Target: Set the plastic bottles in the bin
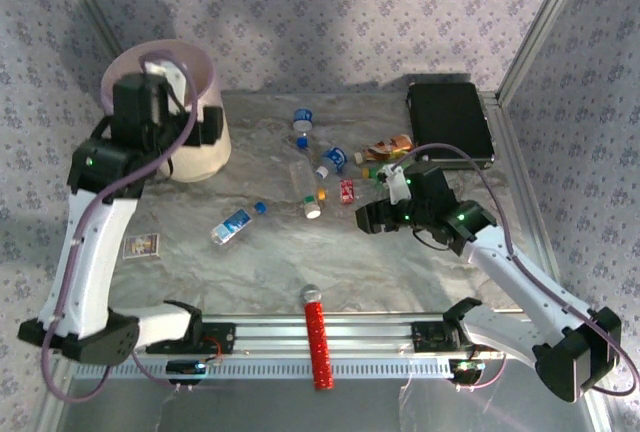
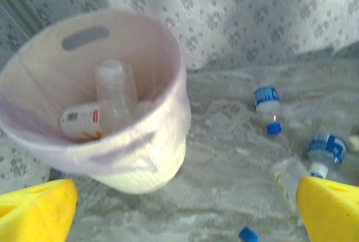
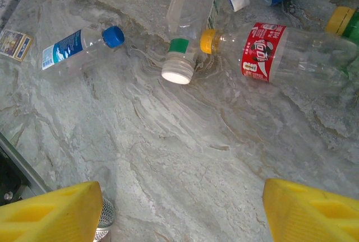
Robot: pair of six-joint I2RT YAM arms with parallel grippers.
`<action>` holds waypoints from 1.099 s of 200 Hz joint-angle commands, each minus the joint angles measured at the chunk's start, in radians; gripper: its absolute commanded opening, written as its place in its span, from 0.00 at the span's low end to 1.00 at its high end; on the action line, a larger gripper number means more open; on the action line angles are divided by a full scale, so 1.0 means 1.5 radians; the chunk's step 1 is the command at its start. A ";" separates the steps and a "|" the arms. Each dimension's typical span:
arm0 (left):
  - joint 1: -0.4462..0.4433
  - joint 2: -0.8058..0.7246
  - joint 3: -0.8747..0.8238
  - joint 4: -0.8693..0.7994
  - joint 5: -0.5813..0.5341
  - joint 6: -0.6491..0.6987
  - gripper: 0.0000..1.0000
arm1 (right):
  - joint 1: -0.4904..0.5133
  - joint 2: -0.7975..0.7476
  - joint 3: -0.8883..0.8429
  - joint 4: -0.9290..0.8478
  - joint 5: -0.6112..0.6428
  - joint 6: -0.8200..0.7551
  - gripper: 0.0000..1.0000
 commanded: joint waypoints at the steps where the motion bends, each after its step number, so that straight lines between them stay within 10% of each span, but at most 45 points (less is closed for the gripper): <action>1: -0.043 -0.014 -0.093 -0.031 -0.069 -0.020 1.00 | -0.010 -0.015 -0.012 -0.021 0.011 0.000 0.77; 92: -0.087 -0.063 -0.502 0.135 0.103 -0.075 1.00 | -0.023 -0.004 -0.025 -0.011 0.005 0.010 0.77; 220: 0.001 0.107 -0.612 0.264 0.159 -0.150 1.00 | -0.023 -0.005 -0.031 -0.033 0.025 -0.002 0.76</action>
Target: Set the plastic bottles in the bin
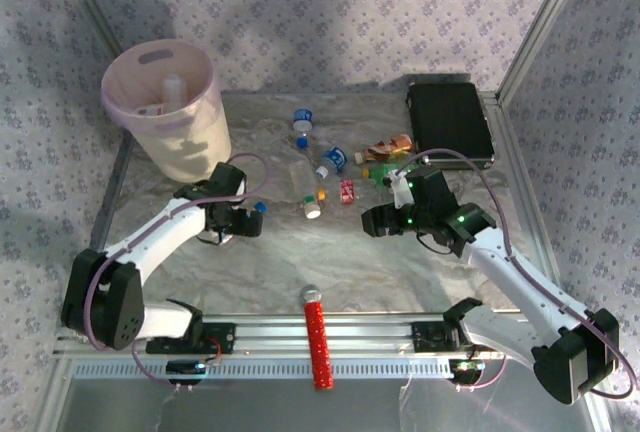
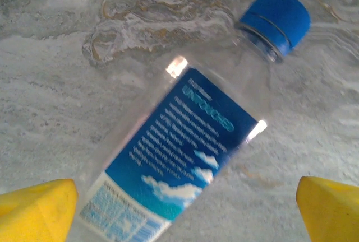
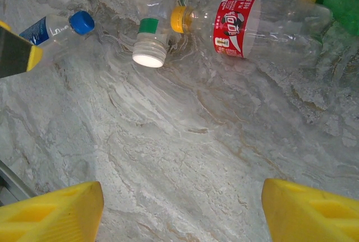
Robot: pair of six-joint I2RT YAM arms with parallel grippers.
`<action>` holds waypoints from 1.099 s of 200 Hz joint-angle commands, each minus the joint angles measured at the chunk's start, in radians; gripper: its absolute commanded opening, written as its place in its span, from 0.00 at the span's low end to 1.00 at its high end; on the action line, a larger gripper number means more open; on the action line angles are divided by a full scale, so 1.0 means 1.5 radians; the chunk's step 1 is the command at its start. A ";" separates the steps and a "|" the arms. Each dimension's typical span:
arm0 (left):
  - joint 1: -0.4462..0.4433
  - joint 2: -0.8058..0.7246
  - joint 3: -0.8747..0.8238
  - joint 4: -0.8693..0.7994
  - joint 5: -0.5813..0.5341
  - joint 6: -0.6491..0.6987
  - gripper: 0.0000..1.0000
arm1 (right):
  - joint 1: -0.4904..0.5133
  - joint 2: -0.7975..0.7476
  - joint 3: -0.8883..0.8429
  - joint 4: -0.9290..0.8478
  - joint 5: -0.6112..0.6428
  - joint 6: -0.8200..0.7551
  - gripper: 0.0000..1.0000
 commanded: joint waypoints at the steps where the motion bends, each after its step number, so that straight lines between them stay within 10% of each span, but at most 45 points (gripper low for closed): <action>1: 0.015 0.030 -0.005 0.041 0.013 -0.030 1.00 | -0.004 -0.003 0.001 -0.022 0.008 -0.005 0.76; 78: 0.046 0.087 -0.004 0.050 0.063 -0.065 0.99 | -0.008 -0.013 -0.008 -0.042 0.014 -0.016 0.76; 151: 0.046 0.074 0.010 0.036 0.053 -0.062 0.64 | -0.011 -0.003 0.001 -0.051 0.009 -0.017 0.76; 220: 0.044 -0.039 0.104 -0.059 0.106 -0.063 0.61 | -0.017 0.017 0.009 -0.052 0.014 -0.021 0.76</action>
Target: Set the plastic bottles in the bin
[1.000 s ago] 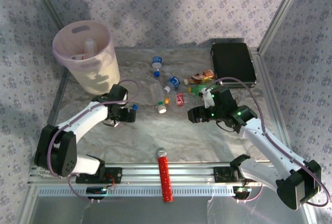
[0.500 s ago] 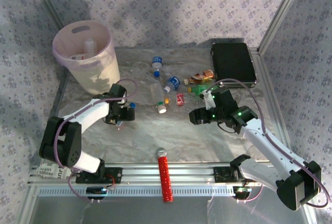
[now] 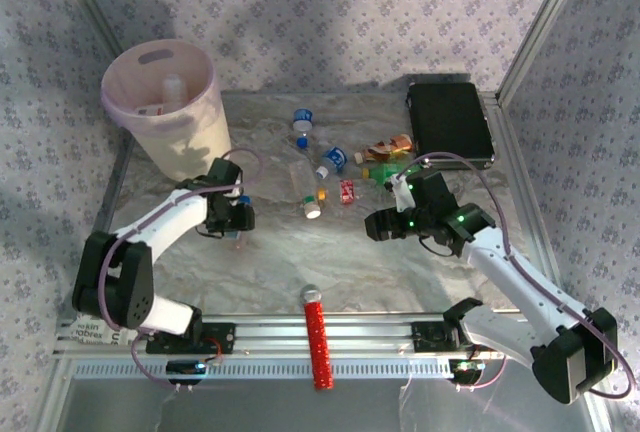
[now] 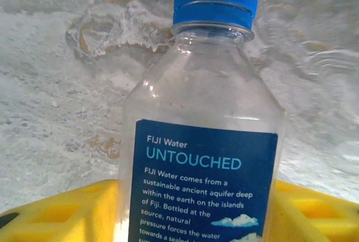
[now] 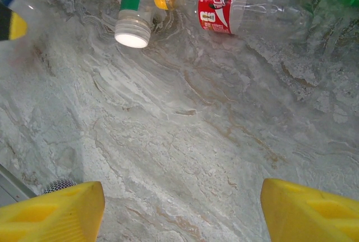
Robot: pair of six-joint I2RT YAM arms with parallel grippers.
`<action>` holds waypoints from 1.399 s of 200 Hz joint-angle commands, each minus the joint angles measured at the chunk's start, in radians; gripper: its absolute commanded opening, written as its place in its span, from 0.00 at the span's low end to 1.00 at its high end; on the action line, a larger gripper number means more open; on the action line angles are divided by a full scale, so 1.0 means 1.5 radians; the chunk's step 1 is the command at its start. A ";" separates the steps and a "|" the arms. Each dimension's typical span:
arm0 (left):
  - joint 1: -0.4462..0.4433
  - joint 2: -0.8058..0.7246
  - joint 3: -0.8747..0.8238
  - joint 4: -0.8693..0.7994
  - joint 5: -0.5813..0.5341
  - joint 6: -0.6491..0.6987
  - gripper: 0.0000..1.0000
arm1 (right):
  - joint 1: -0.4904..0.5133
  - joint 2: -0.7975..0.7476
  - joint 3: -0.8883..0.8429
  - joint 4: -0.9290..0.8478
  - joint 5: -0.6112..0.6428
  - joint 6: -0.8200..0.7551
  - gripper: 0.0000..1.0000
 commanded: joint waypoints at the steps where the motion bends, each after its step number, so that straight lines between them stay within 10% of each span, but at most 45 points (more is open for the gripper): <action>1: 0.001 -0.089 0.075 -0.056 0.041 0.000 0.61 | -0.007 0.012 0.016 -0.017 0.009 -0.013 0.76; 98: 0.117 -0.072 0.519 -0.127 0.168 0.029 0.56 | -0.007 0.018 0.038 -0.041 0.013 -0.014 0.75; 198: 0.287 0.193 0.827 -0.095 0.183 -0.022 0.54 | -0.015 -0.038 0.006 -0.090 0.040 -0.022 0.75; 280: 0.279 0.487 1.291 -0.394 0.155 0.048 0.54 | -0.031 -0.041 -0.013 -0.081 0.034 -0.021 0.75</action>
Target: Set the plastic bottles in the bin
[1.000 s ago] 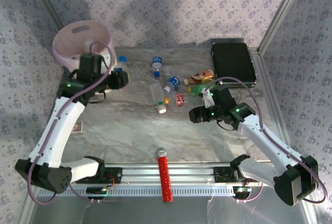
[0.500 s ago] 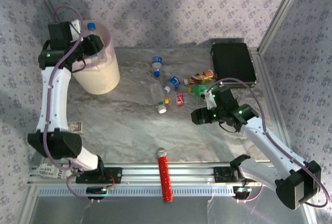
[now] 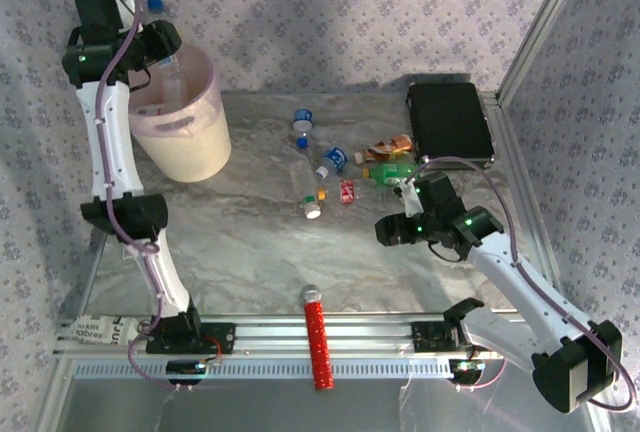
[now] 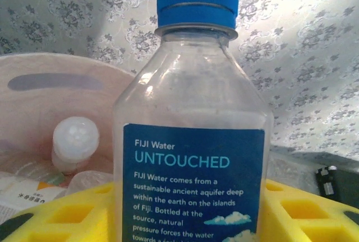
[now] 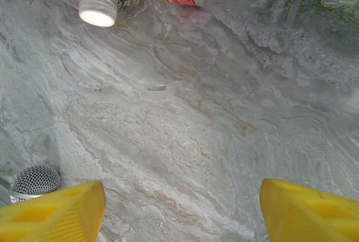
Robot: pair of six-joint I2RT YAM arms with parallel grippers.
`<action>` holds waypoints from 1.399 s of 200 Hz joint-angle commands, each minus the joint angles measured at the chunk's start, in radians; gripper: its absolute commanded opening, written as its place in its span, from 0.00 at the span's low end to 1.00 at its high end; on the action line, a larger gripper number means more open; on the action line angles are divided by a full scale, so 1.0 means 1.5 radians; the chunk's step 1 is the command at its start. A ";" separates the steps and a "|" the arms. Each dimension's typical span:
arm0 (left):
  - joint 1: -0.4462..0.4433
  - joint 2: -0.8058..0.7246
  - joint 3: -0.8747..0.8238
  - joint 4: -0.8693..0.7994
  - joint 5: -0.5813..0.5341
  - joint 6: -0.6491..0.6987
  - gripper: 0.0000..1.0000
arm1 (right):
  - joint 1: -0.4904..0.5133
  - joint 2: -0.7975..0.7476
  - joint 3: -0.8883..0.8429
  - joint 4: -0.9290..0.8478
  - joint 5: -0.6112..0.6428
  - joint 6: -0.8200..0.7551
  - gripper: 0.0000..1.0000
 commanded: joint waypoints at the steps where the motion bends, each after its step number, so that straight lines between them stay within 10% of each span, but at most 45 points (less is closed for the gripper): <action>1: -0.016 0.029 0.045 -0.114 -0.013 0.034 0.54 | -0.005 -0.005 -0.008 -0.007 0.005 -0.009 0.75; 56: -0.051 0.073 0.055 -0.140 -0.080 0.067 0.60 | -0.008 -0.003 -0.007 -0.012 0.010 -0.009 0.75; 112: -0.039 0.075 0.046 -0.150 -0.104 0.082 0.91 | -0.012 -0.001 -0.007 -0.009 0.005 -0.009 0.75; 204: -0.049 0.004 0.044 -0.148 -0.107 0.091 0.86 | -0.017 0.006 0.000 -0.011 0.034 0.004 0.75; 280: -0.166 -0.103 0.031 -0.217 -0.163 0.153 0.87 | -0.096 -0.029 -0.004 0.003 0.027 0.060 0.77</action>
